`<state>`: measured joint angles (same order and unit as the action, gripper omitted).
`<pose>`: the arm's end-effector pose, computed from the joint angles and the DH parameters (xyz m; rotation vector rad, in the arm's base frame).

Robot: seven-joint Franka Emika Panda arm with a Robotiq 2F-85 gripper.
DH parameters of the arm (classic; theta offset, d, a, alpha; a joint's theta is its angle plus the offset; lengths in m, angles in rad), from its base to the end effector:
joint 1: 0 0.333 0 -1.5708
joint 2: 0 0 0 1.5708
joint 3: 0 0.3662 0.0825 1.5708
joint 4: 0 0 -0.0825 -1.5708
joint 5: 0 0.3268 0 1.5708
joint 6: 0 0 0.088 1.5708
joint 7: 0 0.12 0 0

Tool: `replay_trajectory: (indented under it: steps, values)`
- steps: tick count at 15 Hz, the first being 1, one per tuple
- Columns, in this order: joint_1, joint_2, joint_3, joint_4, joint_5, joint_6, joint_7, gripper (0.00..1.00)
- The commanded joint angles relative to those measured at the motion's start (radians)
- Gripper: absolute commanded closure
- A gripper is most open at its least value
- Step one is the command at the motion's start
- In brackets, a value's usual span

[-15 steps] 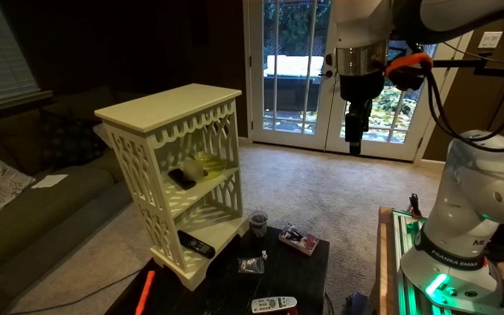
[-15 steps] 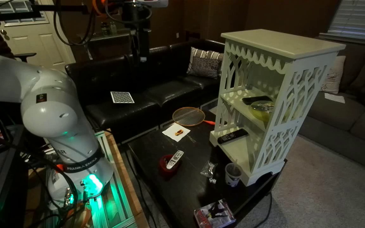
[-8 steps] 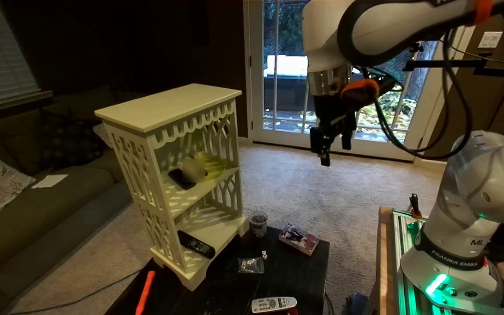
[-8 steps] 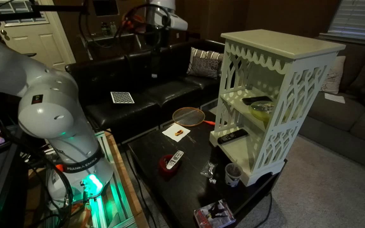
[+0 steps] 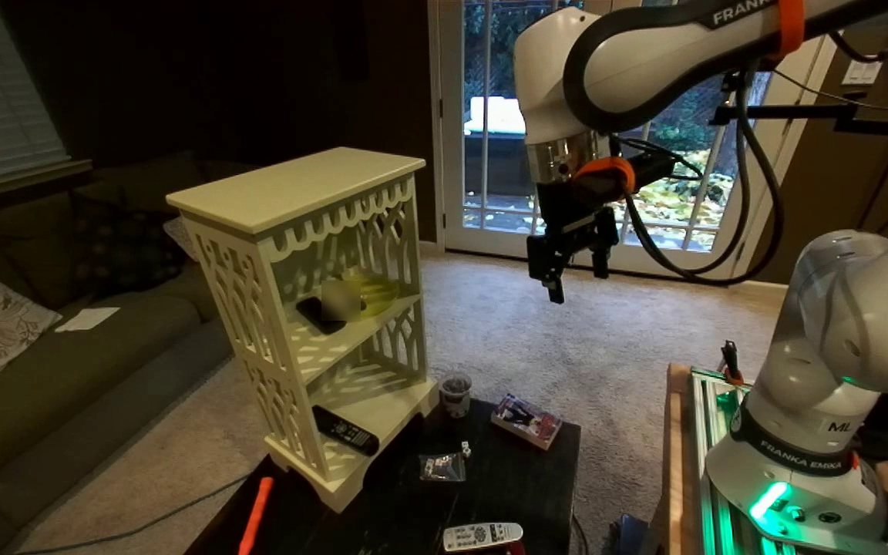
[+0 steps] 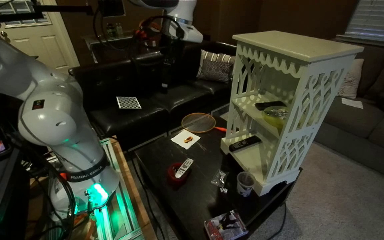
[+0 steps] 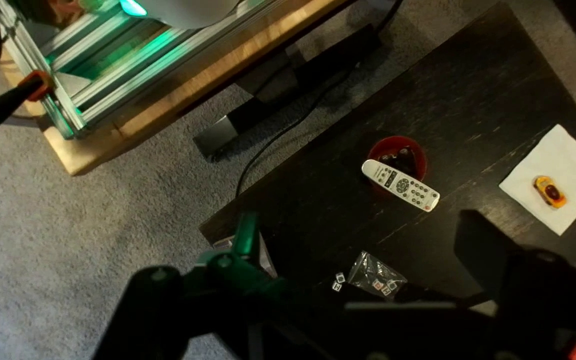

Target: Put the plate on the top of the cupboard

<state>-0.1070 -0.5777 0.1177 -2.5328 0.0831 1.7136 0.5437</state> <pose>0.2606 0.0174 0.4998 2.9421 -0.8808 -0.3693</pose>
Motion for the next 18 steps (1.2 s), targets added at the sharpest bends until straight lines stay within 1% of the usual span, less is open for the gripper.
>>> replay_trajectory:
  steps: [1, 4, 7, 8, 9, 12, 13, 15, 18]
  values:
    - [-0.044, 0.130, -0.029, 0.043, 0.047, 0.054, 0.105, 0.00]
    - [-0.061, 0.230, -0.068, 0.045, 0.084, 0.144, 0.169, 0.00]
    - [-0.050, 0.337, -0.095, 0.051, 0.157, 0.231, 0.245, 0.00]
    - [-0.042, 0.368, -0.100, 0.056, 0.185, 0.242, 0.276, 0.00]
    - [-0.041, 0.294, -0.108, 0.019, 0.124, 0.224, 0.217, 0.00]
    - [-0.033, 0.366, -0.113, 0.040, 0.152, 0.245, 0.254, 0.00]
    - [-0.037, 0.358, -0.127, 0.038, 0.226, 0.275, 0.296, 0.00]
    - [-0.042, 0.372, -0.146, 0.040, 0.282, 0.332, 0.315, 0.00]
    - [-0.041, 0.370, -0.170, 0.019, 0.365, 0.453, 0.334, 0.00]
